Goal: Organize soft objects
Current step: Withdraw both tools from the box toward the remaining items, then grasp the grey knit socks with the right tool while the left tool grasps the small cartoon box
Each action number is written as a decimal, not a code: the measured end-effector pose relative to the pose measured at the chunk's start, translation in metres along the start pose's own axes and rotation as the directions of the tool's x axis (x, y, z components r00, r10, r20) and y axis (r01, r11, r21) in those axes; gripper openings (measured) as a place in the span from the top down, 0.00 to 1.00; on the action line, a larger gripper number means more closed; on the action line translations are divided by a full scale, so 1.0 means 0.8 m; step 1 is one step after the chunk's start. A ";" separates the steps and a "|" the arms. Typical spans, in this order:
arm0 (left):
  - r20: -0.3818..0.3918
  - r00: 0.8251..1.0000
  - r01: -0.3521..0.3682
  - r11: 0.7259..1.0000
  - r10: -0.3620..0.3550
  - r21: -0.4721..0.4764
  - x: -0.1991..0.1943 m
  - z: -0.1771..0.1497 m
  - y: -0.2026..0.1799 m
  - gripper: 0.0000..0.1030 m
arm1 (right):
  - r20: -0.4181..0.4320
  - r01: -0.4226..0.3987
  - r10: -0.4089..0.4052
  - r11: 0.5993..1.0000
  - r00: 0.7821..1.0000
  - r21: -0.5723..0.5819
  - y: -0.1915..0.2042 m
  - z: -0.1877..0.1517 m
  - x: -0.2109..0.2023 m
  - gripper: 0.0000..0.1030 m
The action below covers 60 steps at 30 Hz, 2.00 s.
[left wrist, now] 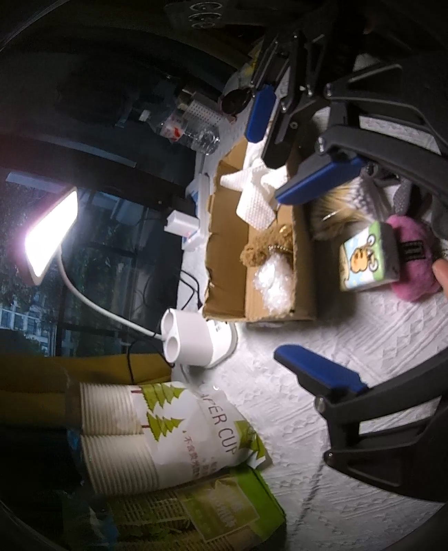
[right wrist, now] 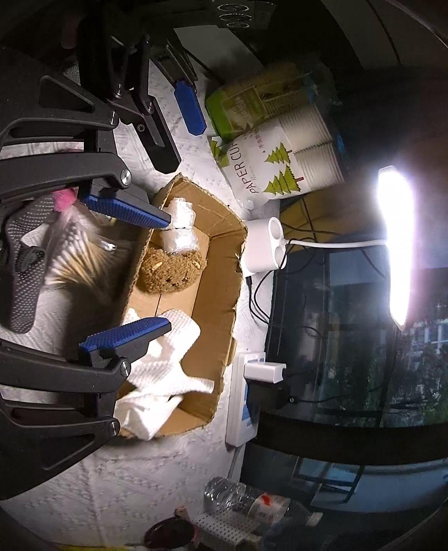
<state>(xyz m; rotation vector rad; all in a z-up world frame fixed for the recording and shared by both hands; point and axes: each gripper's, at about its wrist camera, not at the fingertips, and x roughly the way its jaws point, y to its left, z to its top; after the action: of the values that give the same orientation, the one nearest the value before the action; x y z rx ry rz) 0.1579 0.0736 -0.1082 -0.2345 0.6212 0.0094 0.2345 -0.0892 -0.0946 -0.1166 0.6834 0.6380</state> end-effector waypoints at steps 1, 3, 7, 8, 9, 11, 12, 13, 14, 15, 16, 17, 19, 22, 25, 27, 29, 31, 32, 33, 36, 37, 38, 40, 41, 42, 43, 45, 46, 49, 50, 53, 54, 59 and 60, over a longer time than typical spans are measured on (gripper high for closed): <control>0.002 1.000 -0.002 1.000 0.002 0.002 -0.002 -0.001 -0.001 0.18 | 0.002 0.002 -0.002 1.000 1.000 0.002 -0.001 -0.001 -0.002 0.45; -0.001 1.000 -0.003 1.000 0.003 0.005 -0.004 -0.005 -0.003 0.18 | 0.004 0.009 -0.009 1.000 1.000 0.008 -0.003 -0.007 -0.007 0.45; -0.019 1.000 -0.003 1.000 0.003 0.013 -0.003 -0.014 -0.008 0.18 | -0.001 0.019 -0.019 1.000 1.000 0.021 -0.009 -0.018 -0.015 0.45; -0.024 1.000 -0.003 1.000 0.004 0.015 -0.002 -0.016 -0.010 0.18 | -0.005 0.022 -0.022 0.999 1.000 0.026 -0.012 -0.023 -0.016 0.45; -0.027 1.000 -0.003 1.000 0.003 0.016 -0.002 -0.018 -0.011 0.18 | -0.008 0.024 -0.024 0.999 1.000 0.030 -0.014 -0.026 -0.016 0.45; -0.034 0.999 -0.003 1.000 0.003 0.020 -0.001 -0.024 -0.014 0.18 | -0.014 0.028 -0.028 0.999 1.000 0.037 -0.018 -0.034 -0.018 0.45; -0.039 0.999 -0.002 1.000 0.003 0.022 -0.001 -0.026 -0.015 0.18 | -0.017 0.032 -0.032 0.999 0.999 0.039 -0.020 -0.038 -0.018 0.45; -0.044 0.999 0.000 1.000 0.001 0.025 0.000 -0.029 -0.017 0.18 | -0.021 0.038 -0.037 0.998 0.999 0.044 -0.023 -0.043 -0.018 0.45; -0.048 0.999 -0.001 1.000 0.002 0.027 0.000 -0.032 -0.018 0.18 | -0.027 0.041 -0.040 0.998 0.999 0.051 -0.026 -0.048 -0.018 0.45; -0.054 0.999 -0.001 1.000 0.002 0.028 0.002 -0.034 -0.019 0.18 | -0.032 0.041 -0.040 0.997 0.999 0.059 -0.029 -0.053 -0.018 0.45; -0.064 0.998 0.000 1.000 0.002 0.029 0.004 -0.038 -0.020 0.18 | -0.036 0.043 -0.040 0.997 0.999 0.064 -0.031 -0.057 -0.018 0.45; -0.072 0.997 -0.001 0.999 0.003 0.032 0.006 -0.041 -0.021 0.18 | -0.040 0.043 -0.040 0.997 0.998 0.071 -0.033 -0.062 -0.017 0.45; -0.087 0.996 -0.002 0.999 0.006 0.038 0.010 -0.049 -0.023 0.18 | -0.051 0.040 -0.036 0.996 0.998 0.085 -0.035 -0.073 -0.016 0.45; -0.109 0.994 -0.007 0.999 0.011 0.042 0.016 -0.058 -0.026 0.18 | -0.064 0.034 -0.028 0.995 0.998 0.094 -0.037 -0.086 -0.014 0.45; -0.123 0.992 -0.012 0.999 0.018 0.047 0.019 -0.066 -0.028 0.18 | -0.080 0.026 -0.018 0.994 0.997 0.102 -0.037 -0.098 -0.010 0.45; -0.131 0.991 -0.019 0.999 0.025 0.051 0.022 -0.069 -0.028 0.18 | -0.088 0.021 -0.011 0.994 0.996 0.110 -0.037 -0.106 -0.008 0.45; -0.141 0.990 -0.024 0.998 0.032 0.053 0.027 -0.072 -0.028 0.18 | -0.097 0.013 -0.001 0.993 0.995 0.121 -0.038 -0.113 -0.006 0.45; -0.144 0.989 -0.028 0.998 0.035 0.056 0.029 -0.072 -0.029 0.18 | -0.106 0.003 0.011 0.992 0.994 0.127 -0.037 -0.118 -0.006 0.45; -0.143 0.989 -0.030 0.998 0.037 0.056 0.028 -0.072 -0.029 0.18 | -0.113 -0.002 0.017 0.992 0.993 0.125 -0.035 -0.120 -0.004 0.45; -0.142 0.989 -0.030 0.998 0.038 0.056 0.028 -0.072 -0.029 0.18 | -0.117 -0.007 0.022 0.992 0.993 0.124 -0.033 -0.122 -0.004 0.45; -0.146 0.989 -0.030 0.998 0.039 0.064 0.026 -0.074 -0.029 0.18 | -0.131 -0.030 0.045 0.993 0.990 0.118 -0.025 -0.128 -0.001 0.45; -0.149 0.988 -0.030 0.997 0.039 0.065 0.024 -0.075 -0.029 0.18 | -0.133 -0.036 0.051 0.993 0.990 0.117 -0.023 -0.129 0.001 0.45; -0.152 0.988 -0.030 0.997 0.040 0.064 0.023 -0.077 -0.028 0.18 | -0.136 -0.042 0.057 0.993 0.989 0.114 -0.020 -0.130 0.002 0.45; -0.158 0.987 -0.031 0.997 0.041 0.065 0.021 -0.081 -0.027 0.18 | -0.146 -0.051 0.066 0.993 0.987 0.104 -0.015 -0.133 0.004 0.45; -0.162 0.986 -0.032 0.997 0.043 0.066 0.020 -0.084 -0.027 0.18 | -0.153 -0.056 0.071 0.993 0.986 0.099 -0.012 -0.134 0.005 0.45; -0.166 0.985 -0.035 0.997 0.045 0.068 0.020 -0.086 -0.027 0.18 | -0.159 -0.057 0.072 0.994 0.985 0.094 -0.010 -0.136 0.006 0.45; -0.169 0.985 -0.035 0.997 0.046 0.065 0.019 -0.088 -0.026 0.18 | -0.163 -0.057 0.071 0.994 0.984 0.091 -0.008 -0.137 0.007 0.45; -0.171 0.984 -0.038 0.997 0.048 0.062 0.018 -0.091 -0.024 0.18 | -0.175 -0.065 0.079 0.994 0.981 0.084 -0.004 -0.139 0.009 0.45; -0.172 0.984 -0.039 0.997 0.049 0.060 0.018 -0.092 -0.023 0.18 | -0.181 -0.065 0.078 0.995 0.980 0.079 -0.002 -0.140 0.009 0.45; -0.175 0.983 -0.040 0.997 0.050 0.063 0.016 -0.096 -0.023 0.18 | -0.200 -0.063 0.074 0.996 0.977 0.060 0.005 -0.146 0.012 0.45; -0.176 0.983 -0.041 0.997 0.052 0.065 0.016 -0.096 -0.023 0.18 | -0.203 -0.055 0.064 0.997 0.977 0.048 0.009 -0.149 0.013 0.48; -0.179 0.982 -0.044 0.997 0.055 0.063 0.016 -0.097 -0.020 0.18 | -0.202 -0.068 0.074 0.997 0.977 0.035 0.012 -0.150 0.012 0.71; -0.179 0.982 -0.044 0.997 0.055 0.063 0.015 -0.096 -0.020 0.18 | -0.199 -0.070 0.074 0.997 0.977 0.028 0.014 -0.150 0.011 0.72; -0.172 0.984 -0.044 0.997 0.056 0.070 0.015 -0.091 -0.024 0.18 | -0.174 -0.078 0.079 0.997 0.981 0.010 0.013 -0.145 -0.001 0.75; -0.168 0.984 -0.043 0.996 0.055 0.073 0.015 -0.089 -0.026 0.18 | -0.168 -0.077 0.077 0.997 0.983 0.009 0.013 -0.143 -0.004 0.75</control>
<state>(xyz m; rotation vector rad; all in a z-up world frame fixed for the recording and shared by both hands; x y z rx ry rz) 0.1284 0.0367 -0.1670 -0.1540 0.7957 0.0152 0.1638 -0.1171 -0.1805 -0.1440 0.8553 0.7070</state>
